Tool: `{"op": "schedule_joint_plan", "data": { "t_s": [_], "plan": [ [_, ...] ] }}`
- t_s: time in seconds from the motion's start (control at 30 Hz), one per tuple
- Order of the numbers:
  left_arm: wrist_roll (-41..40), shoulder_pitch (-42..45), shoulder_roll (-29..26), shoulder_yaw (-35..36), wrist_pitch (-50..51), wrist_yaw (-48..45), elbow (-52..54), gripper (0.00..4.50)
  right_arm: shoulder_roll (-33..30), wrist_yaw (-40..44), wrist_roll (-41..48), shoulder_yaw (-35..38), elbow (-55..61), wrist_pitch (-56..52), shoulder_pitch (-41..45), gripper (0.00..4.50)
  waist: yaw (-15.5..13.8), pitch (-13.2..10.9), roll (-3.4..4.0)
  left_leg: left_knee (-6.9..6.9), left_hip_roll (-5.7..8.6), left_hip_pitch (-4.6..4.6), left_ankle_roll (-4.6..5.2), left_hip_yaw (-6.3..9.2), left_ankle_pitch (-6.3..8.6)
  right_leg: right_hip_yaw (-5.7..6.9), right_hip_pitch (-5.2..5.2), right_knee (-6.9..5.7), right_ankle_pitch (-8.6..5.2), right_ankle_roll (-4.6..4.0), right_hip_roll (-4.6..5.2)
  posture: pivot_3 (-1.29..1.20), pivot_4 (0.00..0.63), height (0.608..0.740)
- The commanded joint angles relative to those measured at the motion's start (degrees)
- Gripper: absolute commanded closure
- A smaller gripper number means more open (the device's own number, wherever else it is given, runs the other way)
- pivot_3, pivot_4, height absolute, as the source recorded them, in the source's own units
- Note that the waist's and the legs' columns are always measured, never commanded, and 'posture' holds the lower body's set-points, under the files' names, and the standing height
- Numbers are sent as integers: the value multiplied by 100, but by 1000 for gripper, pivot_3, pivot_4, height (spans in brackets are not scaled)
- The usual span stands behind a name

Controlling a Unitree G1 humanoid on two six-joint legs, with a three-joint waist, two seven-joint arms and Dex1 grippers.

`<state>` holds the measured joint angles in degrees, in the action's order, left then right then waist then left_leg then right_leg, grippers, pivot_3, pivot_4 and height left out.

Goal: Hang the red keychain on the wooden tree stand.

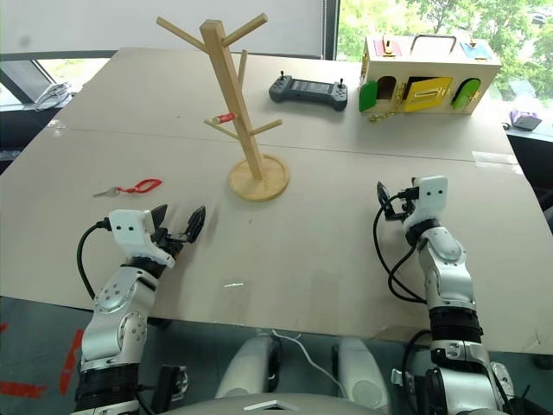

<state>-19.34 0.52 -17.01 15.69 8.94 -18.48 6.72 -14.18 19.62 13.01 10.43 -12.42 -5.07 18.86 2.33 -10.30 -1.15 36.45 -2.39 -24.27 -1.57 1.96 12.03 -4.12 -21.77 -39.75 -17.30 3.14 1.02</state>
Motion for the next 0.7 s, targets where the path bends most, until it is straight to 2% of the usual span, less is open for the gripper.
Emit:
{"op": "schedule_joint_plan", "data": {
  "t_s": [0.03,0.5,0.63,0.7],
  "plan": [
    [48,67,-65,41,-107,11,121,0,-71,3,32,66,97,118,81,31,0,0,0,0,0,0,0,0,0,0,0,0,0,0,0,0,150,740],
    [-105,219,-258,99,-183,-382,-78,0,-115,42,47,58,133,130,27,31,0,0,0,0,0,0,0,0,0,0,0,0,0,0,0,0,150,740],
    [-371,295,-477,258,-183,-744,-197,0,-170,365,180,-26,323,67,-69,31,0,0,0,0,0,0,0,0,0,0,0,0,0,0,0,0,150,740],
    [-396,325,-647,296,-219,-942,-314,0,-277,869,404,-157,595,-19,-210,31,1,0,0,0,0,0,0,0,0,1,0,0,0,0,0,0,150,740]
  ]
}}
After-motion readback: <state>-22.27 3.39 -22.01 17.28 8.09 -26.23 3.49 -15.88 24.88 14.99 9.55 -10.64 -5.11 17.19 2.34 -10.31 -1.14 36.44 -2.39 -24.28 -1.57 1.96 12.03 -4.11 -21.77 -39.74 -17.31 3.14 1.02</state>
